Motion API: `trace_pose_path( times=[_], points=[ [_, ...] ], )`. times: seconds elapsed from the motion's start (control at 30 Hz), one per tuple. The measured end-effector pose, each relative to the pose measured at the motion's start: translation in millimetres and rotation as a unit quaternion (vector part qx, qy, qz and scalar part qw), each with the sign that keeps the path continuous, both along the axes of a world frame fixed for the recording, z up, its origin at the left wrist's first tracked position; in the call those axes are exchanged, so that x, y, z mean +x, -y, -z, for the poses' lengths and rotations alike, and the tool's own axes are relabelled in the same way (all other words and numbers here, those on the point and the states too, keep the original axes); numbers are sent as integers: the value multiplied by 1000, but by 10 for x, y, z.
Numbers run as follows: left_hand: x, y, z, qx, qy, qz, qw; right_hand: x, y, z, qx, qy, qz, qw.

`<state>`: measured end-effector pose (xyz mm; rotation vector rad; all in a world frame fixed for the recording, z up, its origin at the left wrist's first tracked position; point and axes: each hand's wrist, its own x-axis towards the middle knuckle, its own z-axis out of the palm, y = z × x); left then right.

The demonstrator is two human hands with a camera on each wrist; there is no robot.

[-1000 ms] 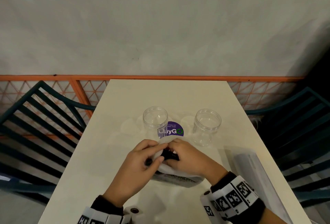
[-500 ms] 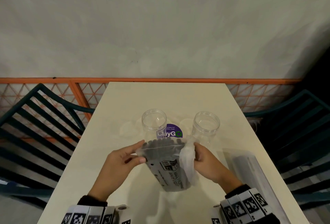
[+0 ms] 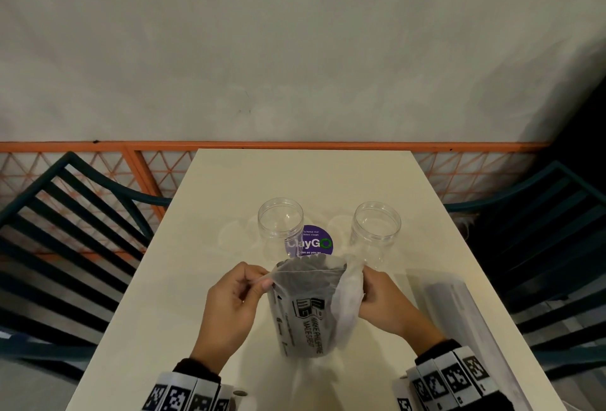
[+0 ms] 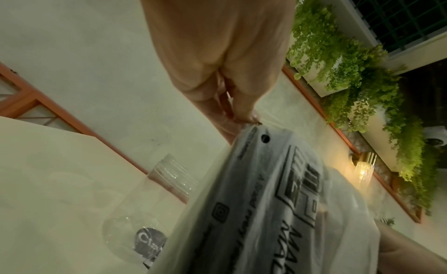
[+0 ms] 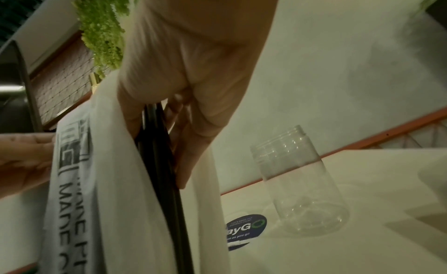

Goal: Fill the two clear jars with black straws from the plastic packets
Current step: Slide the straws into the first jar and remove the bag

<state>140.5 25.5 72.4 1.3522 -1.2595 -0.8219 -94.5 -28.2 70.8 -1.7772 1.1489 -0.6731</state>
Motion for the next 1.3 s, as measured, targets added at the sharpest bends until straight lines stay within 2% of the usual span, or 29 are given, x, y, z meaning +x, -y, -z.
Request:
trace_pose_path(
  times=[0.13, 0.2, 0.27, 0.4, 0.53, 0.7, 0.77, 0.9, 0.97, 1.13, 1.23, 1.3],
  points=[
    [39, -22, -25, 28, -66, 66, 995, -24, 2, 6, -1, -17, -19, 1000],
    [53, -46, -27, 47, -56, 84, 994, -40, 8, 23, 0, -22, -13, 1000],
    [74, -41, 3, 38, -31, 47, 998, -57, 16, 37, 1, -14, -2, 1000],
    [54, 11, 84, 42, -76, 5, 996, -59, 11, 38, 7, 20, 4, 1000],
    [-16, -15, 149, 56, -87, 33, 994, 14, 9, 70, 10, 26, -6, 1000],
    [30, -77, 100, 75, -71, 139, 985, 82, -15, 176, 24, 69, 47, 996],
    [48, -69, 75, 64, -47, 114, 990, 99, -5, 197, 48, 96, 56, 993],
    [53, 20, 113, 44, -15, 22, 999, 150, -43, 126, 29, 105, 29, 994],
    [26, 28, 132, 34, -4, 26, 999, 122, -34, 149, 31, 120, 28, 992],
    [-47, 1, 141, 39, -62, 45, 996, 91, -14, 121, 36, 147, 17, 988],
    [-1, 6, 62, 54, -91, 119, 987, 82, -1, 138, 37, 150, 12, 988],
    [36, 4, 31, 62, -57, 165, 983, 104, 9, 131, 48, 138, 5, 989]
  ],
)
